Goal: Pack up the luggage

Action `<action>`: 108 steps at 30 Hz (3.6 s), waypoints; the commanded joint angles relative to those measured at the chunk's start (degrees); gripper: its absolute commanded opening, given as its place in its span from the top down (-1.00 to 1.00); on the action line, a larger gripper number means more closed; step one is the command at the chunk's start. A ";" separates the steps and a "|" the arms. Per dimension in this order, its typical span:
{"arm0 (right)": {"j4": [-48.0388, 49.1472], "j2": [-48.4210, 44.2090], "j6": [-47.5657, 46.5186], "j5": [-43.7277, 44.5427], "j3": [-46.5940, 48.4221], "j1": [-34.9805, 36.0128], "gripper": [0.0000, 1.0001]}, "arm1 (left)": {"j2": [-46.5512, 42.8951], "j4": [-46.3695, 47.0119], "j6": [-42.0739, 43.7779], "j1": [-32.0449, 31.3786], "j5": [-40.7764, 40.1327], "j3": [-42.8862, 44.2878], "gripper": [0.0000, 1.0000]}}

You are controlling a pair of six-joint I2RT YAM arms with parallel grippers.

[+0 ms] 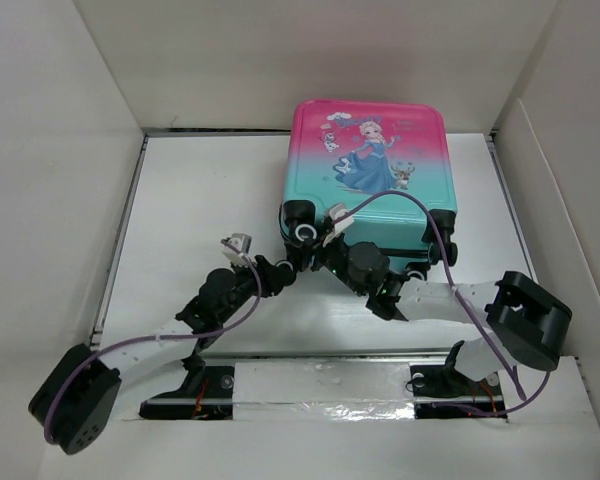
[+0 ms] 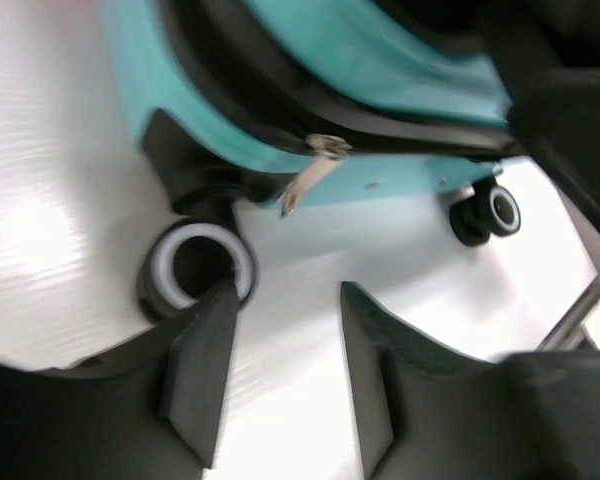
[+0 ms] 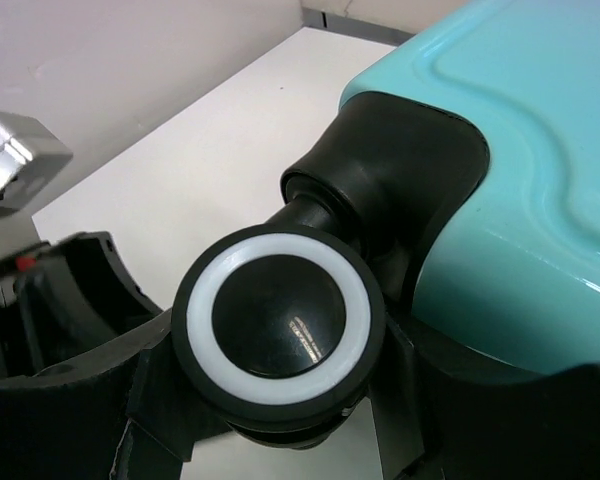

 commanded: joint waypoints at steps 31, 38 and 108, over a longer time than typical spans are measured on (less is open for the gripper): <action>1.71 -1.96 6.47 -9.79 7.68 -0.52 1.00 | 33.43 34.93 5.15 -21.56 -37.87 15.58 0.39; 0.48 -3.28 6.47 -11.11 7.51 0.00 1.00 | 35.11 32.22 4.45 -21.06 -42.03 16.90 0.16; -5.32 -10.67 6.56 -18.76 4.61 3.51 1.00 | 38.71 42.19 13.76 -20.62 -36.58 13.48 0.23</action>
